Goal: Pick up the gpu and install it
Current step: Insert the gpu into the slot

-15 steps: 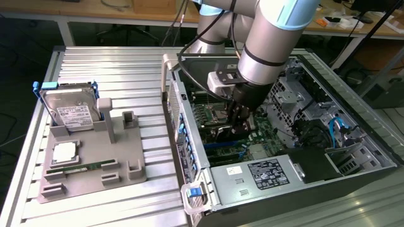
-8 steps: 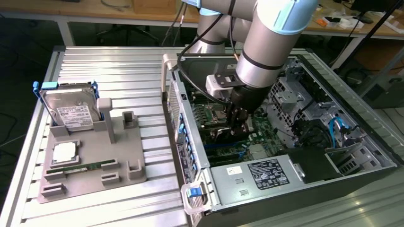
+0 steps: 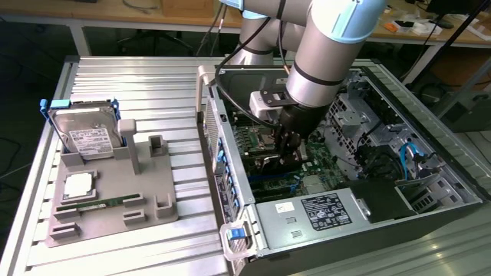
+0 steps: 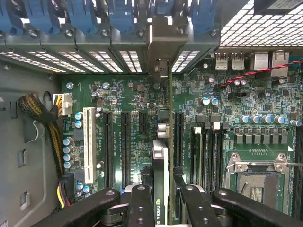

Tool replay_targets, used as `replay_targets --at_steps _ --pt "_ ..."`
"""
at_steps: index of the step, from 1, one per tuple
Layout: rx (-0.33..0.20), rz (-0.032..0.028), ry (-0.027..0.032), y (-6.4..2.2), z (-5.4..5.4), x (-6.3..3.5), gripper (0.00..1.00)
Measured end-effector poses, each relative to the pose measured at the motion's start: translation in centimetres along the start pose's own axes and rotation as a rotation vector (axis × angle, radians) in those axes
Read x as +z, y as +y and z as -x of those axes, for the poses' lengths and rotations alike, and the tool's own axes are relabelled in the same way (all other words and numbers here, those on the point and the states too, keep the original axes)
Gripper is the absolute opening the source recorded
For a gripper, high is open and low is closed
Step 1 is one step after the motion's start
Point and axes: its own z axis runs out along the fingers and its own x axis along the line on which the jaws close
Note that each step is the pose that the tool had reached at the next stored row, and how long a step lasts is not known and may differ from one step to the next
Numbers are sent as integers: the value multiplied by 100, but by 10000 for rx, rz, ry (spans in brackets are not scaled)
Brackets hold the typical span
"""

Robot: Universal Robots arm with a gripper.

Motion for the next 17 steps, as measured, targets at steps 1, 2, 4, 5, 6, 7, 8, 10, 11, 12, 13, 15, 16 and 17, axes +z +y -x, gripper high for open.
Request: replay_targets --at_steps 1,2,4,5,6,7,8,10,11,12,13,15,16,17 --pt "1 -3 -7 0 1 -5 27" --pt "5 -4 -5 1 0 -22 27" --pt "14 0 0 4 -2 -44 27" --pt "19 0 -1 8 -3 -47 27" --pt "20 -1 -2 10 -4 -48 27" --pt "22 1 0 11 -7 -49 27" --pt "22 1 0 11 -7 -49 27" --pt "22 1 0 11 -7 -49 27" --pt "22 1 0 11 -7 -49 27" --pt "22 1 0 11 -7 -49 27" --pt "22 1 1 11 -7 -49 27" --pt "22 2 3 11 -12 -50 27" --pt "21 2 2 10 -19 -50 27" --pt "22 1 2 11 -24 -49 27"
